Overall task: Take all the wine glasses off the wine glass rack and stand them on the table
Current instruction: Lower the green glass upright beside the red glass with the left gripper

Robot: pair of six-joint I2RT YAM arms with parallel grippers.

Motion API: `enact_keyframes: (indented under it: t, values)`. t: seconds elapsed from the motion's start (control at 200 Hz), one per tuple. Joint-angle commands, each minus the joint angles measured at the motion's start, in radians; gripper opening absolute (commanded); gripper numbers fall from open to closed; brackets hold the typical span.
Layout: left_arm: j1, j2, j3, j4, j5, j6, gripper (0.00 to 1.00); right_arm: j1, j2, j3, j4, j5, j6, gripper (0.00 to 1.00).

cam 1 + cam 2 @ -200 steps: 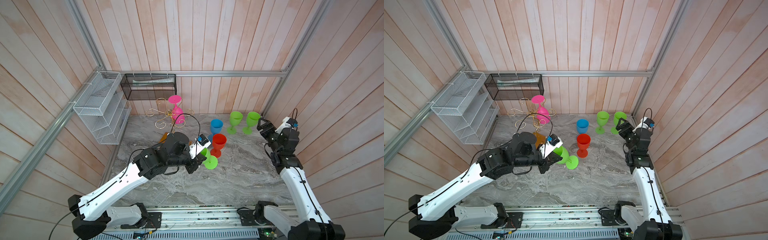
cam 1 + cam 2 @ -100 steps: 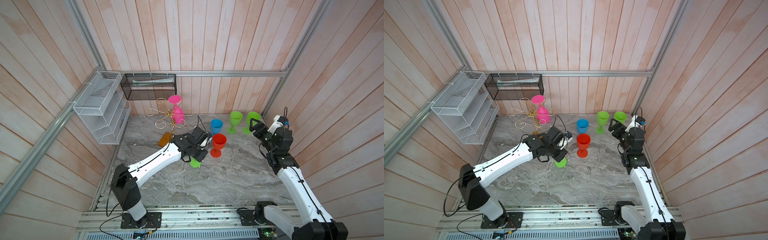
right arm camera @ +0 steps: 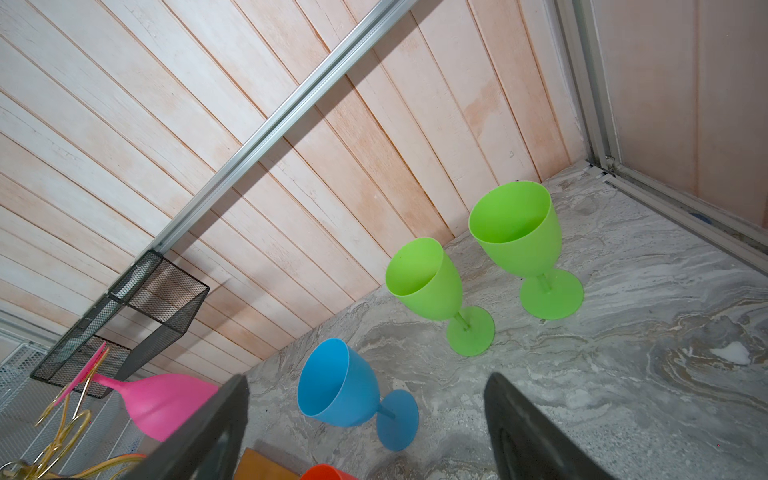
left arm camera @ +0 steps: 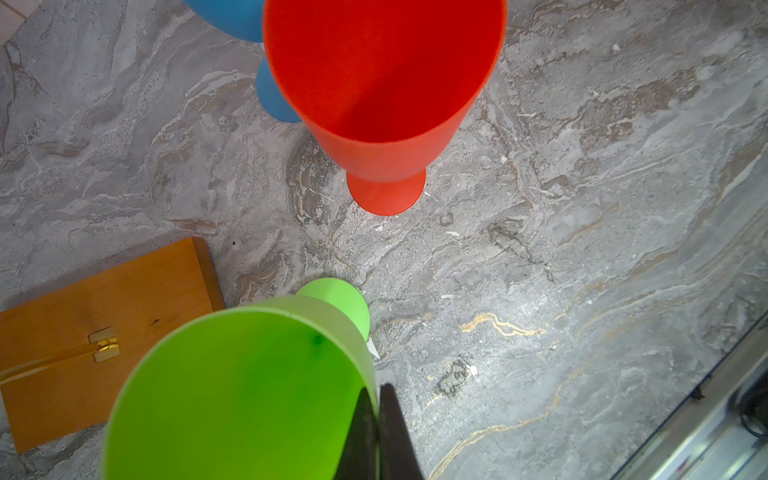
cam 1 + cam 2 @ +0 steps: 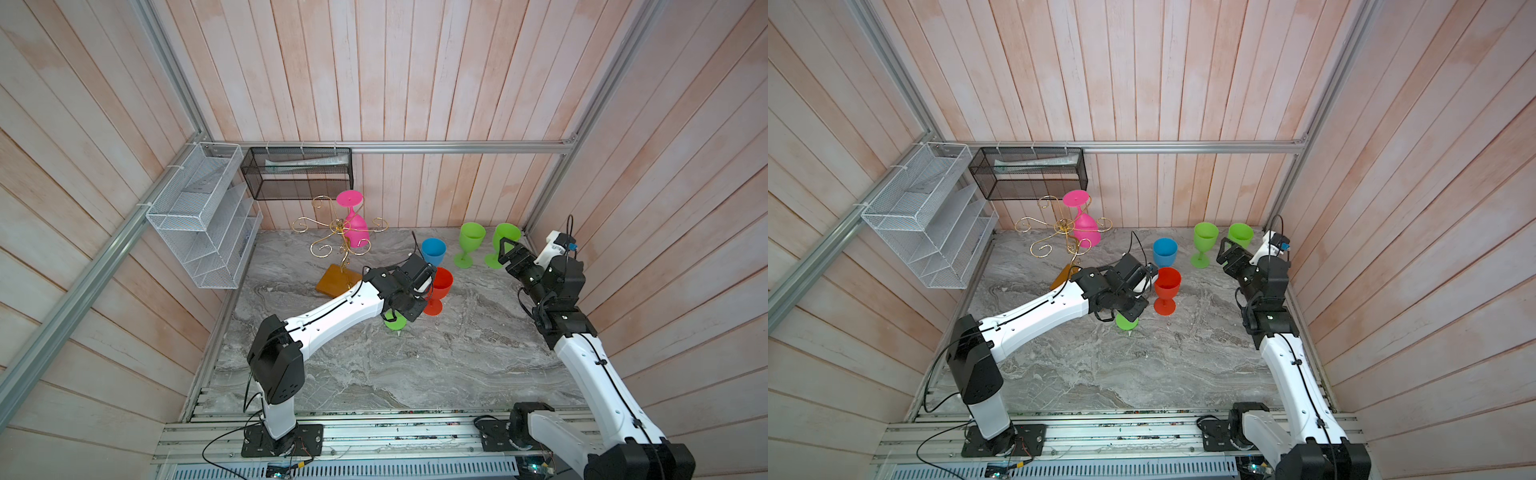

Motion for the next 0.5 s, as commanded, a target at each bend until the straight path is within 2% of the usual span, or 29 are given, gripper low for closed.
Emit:
enact_keyframes:
  t: [0.0,0.075,0.21,0.395,0.495]
  values:
    - [-0.011,0.023,0.030,-0.010,-0.050,-0.015,0.03,0.006,-0.012,-0.013,0.021,0.006,-0.023,0.89]
    - [-0.014,0.029,0.028,-0.010,-0.058,-0.019,0.10,0.006,-0.014,-0.011,0.020,0.007,-0.027,0.89]
    - [-0.018,0.020,0.040,-0.010,-0.068,-0.019,0.29,0.006,-0.012,-0.007,0.016,0.006,-0.028,0.89]
    - [-0.020,-0.019,0.069,-0.017,-0.102,-0.010,0.64,0.007,-0.005,0.004,0.014,0.001,-0.032,0.89]
    - [-0.019,-0.056,0.091,-0.026,-0.124,-0.005,0.74,0.006,-0.001,0.017,0.006,0.001,-0.040,0.89]
